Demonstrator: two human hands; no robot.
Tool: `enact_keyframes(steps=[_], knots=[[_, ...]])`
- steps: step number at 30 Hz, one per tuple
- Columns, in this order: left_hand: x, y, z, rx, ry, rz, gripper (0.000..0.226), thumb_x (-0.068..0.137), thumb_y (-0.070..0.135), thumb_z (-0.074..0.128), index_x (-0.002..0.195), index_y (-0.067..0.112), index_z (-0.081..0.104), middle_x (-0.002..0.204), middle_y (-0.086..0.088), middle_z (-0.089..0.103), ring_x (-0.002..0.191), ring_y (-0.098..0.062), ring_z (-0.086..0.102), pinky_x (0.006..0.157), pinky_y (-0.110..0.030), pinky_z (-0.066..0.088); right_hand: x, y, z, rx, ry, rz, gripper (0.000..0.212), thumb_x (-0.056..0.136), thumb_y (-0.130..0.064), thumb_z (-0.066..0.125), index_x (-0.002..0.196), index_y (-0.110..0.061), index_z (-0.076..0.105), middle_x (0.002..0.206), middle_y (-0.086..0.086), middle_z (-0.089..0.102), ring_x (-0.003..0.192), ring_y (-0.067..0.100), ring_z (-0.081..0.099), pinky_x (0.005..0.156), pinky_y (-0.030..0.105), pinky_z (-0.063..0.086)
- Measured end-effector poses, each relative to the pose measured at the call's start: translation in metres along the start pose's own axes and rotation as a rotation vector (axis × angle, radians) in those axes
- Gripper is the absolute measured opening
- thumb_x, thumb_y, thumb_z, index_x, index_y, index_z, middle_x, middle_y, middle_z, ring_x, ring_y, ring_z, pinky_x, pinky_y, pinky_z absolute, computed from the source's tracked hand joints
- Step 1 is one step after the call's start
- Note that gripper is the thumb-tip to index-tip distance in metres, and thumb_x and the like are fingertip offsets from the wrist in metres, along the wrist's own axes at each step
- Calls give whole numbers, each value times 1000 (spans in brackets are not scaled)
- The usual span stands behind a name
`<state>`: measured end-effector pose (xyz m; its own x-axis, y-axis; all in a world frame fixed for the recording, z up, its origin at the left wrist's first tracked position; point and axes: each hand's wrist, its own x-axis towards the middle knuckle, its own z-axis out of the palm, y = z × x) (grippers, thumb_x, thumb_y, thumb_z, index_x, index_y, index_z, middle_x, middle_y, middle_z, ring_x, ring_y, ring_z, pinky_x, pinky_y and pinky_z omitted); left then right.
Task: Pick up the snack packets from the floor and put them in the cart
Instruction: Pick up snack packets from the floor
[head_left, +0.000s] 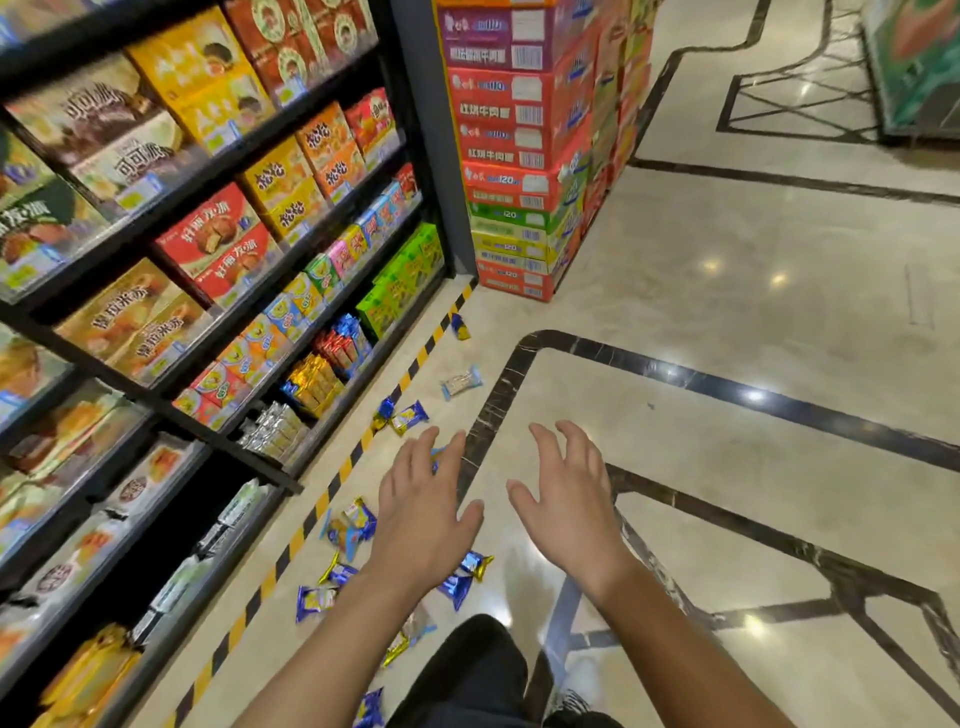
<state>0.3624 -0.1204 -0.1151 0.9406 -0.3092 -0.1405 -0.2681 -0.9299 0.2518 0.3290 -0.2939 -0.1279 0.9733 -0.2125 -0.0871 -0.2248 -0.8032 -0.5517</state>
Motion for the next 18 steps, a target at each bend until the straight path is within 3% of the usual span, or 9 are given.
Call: enact_keyframes(steps=[13,18], knots=[[165,17,20,-102,6,-147,79,95,53,48,158,33,6,166,-4,-1,151,-28,0,120,-47,14,162,30,-12,-71,-100,-16,66,91,-50,54,149,-29,30,156,4,18,140,23,25,115,41,31],[250,12,6,-180,-1,-197,78,95,49,51,158,32,7,164,-3,-5,151,-28,-1,120,-46,14,254,26,-27,-150,-107,-73,66,91,-51,56,149,-29,33,157,6,21,142,27,27,115,41,29]])
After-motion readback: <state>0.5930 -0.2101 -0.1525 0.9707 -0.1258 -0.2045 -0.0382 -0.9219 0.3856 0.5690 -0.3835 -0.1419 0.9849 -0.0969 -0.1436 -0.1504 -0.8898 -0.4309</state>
